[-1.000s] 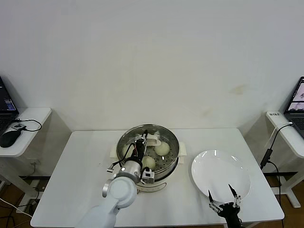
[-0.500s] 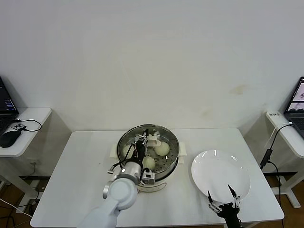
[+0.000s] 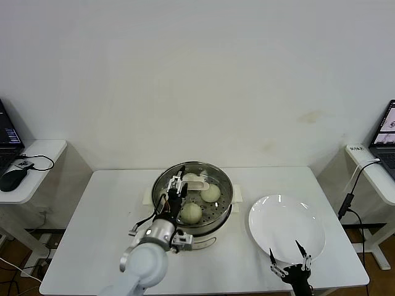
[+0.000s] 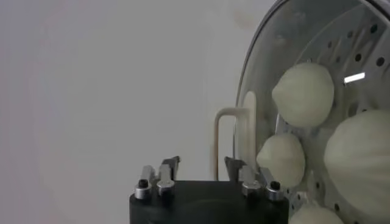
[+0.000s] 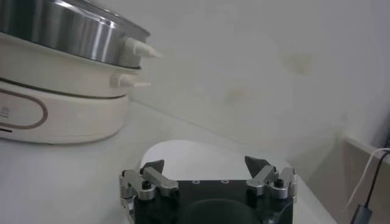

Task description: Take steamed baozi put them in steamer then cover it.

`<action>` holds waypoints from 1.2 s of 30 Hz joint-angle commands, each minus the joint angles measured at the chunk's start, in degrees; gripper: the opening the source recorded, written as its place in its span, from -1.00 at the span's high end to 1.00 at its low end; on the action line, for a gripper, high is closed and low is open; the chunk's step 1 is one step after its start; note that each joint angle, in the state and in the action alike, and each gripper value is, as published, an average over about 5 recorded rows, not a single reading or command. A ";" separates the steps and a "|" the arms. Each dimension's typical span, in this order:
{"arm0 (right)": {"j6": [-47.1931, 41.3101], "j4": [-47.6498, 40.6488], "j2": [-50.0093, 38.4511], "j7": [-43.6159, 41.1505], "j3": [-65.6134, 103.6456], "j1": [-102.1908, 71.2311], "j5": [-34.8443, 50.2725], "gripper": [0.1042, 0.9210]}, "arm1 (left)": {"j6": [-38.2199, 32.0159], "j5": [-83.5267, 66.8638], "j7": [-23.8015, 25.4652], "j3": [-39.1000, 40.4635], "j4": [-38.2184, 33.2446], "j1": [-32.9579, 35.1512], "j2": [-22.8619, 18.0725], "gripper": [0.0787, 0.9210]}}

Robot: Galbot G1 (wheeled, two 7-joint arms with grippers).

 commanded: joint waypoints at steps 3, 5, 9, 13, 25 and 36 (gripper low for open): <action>0.15 -0.12 -0.03 0.02 -0.03 -0.41 0.09 -0.76 | -5.85 -23.45 -10.01 -17.01 -20.08 25.44 3.71 -0.74; 0.30 -0.14 -0.04 0.01 -0.18 -0.53 0.16 -0.76 | -11.02 -37.96 -14.74 -23.29 -20.41 30.38 3.53 -0.76; 0.45 -0.07 -0.51 0.02 -0.91 -0.84 0.80 -0.76 | -26.43 -69.95 -21.70 -35.17 -15.11 37.66 1.31 -0.77; 0.83 0.19 -2.33 0.19 -2.27 -1.80 2.97 -0.76 | -30.16 -86.32 -23.58 -40.10 -10.19 42.88 0.47 -0.77; -1.82 4.42 -5.87 0.23 -7.71 -6.32 10.69 -0.76 | -33.58 -95.45 -24.42 -33.91 -2.94 48.13 -1.95 -0.77; -4.01 8.20 -5.49 0.46 -9.94 -8.22 9.95 -0.76 | -34.31 -94.67 -24.44 -32.65 -0.63 47.61 -2.17 -0.77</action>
